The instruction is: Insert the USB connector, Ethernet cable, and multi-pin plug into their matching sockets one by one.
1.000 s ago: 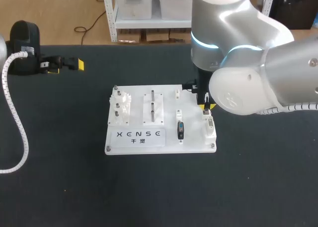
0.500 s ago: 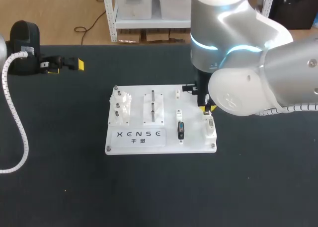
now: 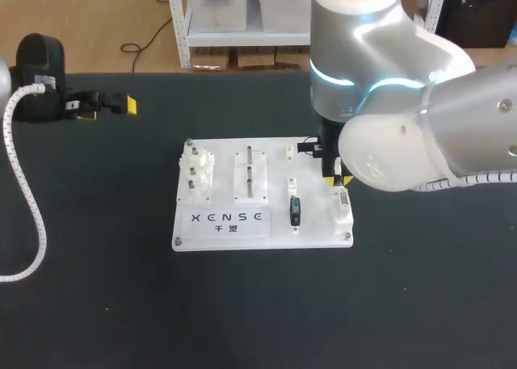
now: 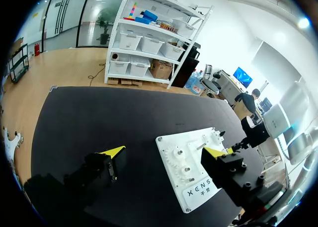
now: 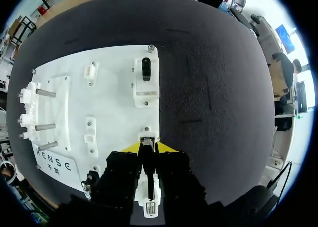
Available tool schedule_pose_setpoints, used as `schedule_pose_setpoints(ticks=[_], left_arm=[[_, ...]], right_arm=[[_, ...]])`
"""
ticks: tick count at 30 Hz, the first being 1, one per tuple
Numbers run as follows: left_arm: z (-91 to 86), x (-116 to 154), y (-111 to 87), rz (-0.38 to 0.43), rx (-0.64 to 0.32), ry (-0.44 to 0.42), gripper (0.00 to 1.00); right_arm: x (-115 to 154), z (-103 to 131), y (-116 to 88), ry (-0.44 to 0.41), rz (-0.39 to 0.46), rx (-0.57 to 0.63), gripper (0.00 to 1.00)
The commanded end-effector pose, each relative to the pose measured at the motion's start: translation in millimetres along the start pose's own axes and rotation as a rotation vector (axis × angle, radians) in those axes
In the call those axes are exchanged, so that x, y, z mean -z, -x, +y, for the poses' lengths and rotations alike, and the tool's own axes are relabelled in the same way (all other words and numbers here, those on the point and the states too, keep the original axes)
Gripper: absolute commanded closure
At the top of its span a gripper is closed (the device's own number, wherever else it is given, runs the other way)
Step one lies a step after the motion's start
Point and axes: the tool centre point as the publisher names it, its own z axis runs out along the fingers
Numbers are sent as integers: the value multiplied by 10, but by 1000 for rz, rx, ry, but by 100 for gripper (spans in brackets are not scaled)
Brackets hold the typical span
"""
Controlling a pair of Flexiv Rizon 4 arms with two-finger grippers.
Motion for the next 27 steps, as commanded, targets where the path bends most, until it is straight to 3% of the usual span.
schedule_pose_setpoints(ticks=[1,27], left_arm=[[0,0,0,0,0,0,0],[0,0,0,0,0,0,0]], right_arm=[[-66,-33,85,9,11,-3,100],[-75,5,177,3,54,-26,100]])
